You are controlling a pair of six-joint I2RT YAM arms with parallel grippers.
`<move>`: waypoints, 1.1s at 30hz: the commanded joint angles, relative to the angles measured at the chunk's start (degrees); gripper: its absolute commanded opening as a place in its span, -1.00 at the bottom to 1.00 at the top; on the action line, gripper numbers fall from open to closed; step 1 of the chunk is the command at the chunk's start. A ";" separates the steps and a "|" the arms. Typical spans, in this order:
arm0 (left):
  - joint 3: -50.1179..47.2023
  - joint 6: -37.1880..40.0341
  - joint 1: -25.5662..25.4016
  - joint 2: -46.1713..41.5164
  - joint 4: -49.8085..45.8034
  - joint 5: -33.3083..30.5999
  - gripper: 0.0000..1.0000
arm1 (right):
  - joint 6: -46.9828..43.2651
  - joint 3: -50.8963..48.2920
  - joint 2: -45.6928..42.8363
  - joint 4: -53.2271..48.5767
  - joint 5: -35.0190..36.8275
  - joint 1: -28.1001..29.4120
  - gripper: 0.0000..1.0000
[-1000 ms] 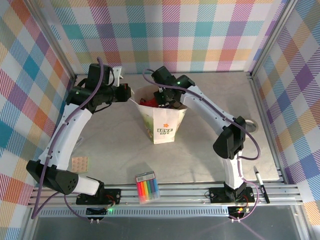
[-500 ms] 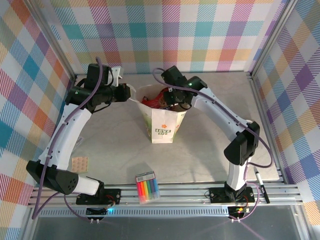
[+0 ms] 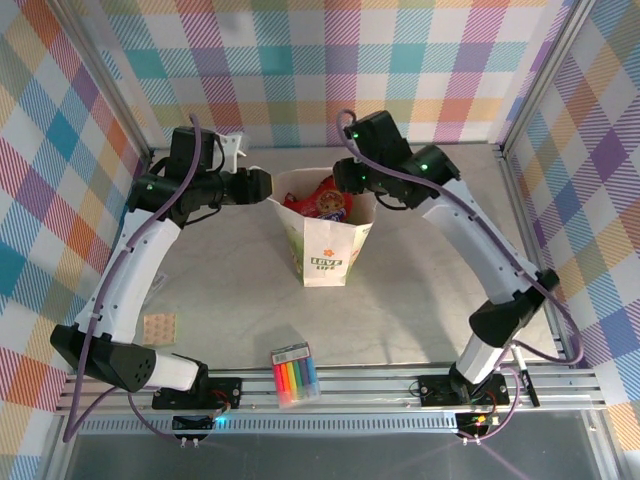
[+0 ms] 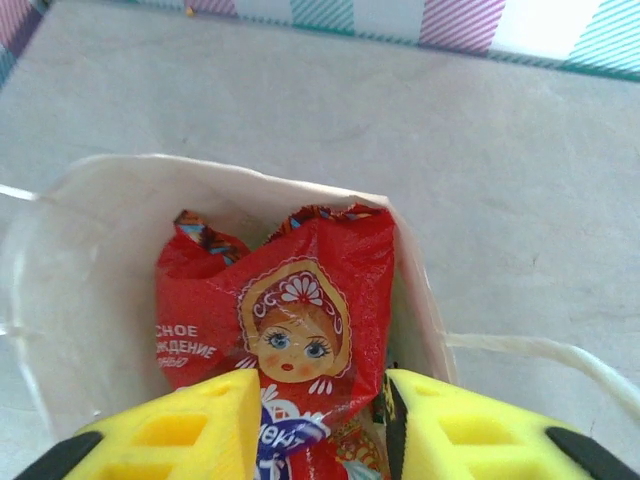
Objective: Place the snacks into the paper bag
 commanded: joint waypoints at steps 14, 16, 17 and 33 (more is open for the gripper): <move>-5.60 -0.23 6.06 -7.71 -2.99 -18.12 0.45 | 0.93 -18.65 -18.52 6.78 0.12 -20.97 0.46; -9.01 -0.62 7.28 -8.60 -1.56 -18.93 0.52 | 1.36 -21.57 -20.09 7.54 -1.32 -24.52 0.50; -11.30 -1.12 7.91 -9.45 -0.17 -20.11 0.52 | 1.65 -23.28 -20.78 8.03 -2.45 -26.56 0.52; -45.50 1.37 11.21 -4.20 41.58 -28.88 0.66 | -3.20 -63.58 -23.49 44.42 -12.75 -37.14 0.83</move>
